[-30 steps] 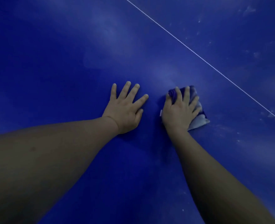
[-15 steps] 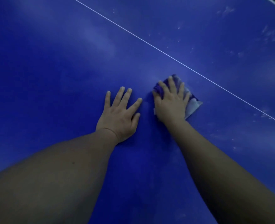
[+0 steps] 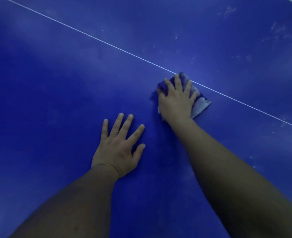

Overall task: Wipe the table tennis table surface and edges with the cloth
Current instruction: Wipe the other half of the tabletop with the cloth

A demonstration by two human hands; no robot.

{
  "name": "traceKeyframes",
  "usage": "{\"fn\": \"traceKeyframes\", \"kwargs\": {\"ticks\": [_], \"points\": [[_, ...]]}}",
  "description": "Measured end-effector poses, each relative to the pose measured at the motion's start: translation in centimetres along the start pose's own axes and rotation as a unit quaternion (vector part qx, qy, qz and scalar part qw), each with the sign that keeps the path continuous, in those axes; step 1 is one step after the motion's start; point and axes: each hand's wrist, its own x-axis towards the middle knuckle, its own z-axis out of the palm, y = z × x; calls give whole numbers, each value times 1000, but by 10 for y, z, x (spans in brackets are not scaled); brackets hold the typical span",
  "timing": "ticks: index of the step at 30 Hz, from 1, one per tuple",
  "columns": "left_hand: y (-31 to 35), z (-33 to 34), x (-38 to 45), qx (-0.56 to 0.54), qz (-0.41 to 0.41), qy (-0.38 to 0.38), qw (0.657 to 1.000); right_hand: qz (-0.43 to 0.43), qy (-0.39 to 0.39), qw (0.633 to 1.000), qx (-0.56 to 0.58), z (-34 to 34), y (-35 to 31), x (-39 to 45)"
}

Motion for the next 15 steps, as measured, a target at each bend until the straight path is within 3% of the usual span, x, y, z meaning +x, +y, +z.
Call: {"fn": "traceKeyframes", "kwargs": {"ticks": [6,12,15], "points": [[0,-1,1,-5,3,2,1000,154,38,987,27,-10,62,-30],[0,-1,-2,4,0,-6,1000,250,33,966,64,-12,59,-18],[1,-1,-1,6,0,-6,1000,183,20,982,47,-20,46,10]]}}
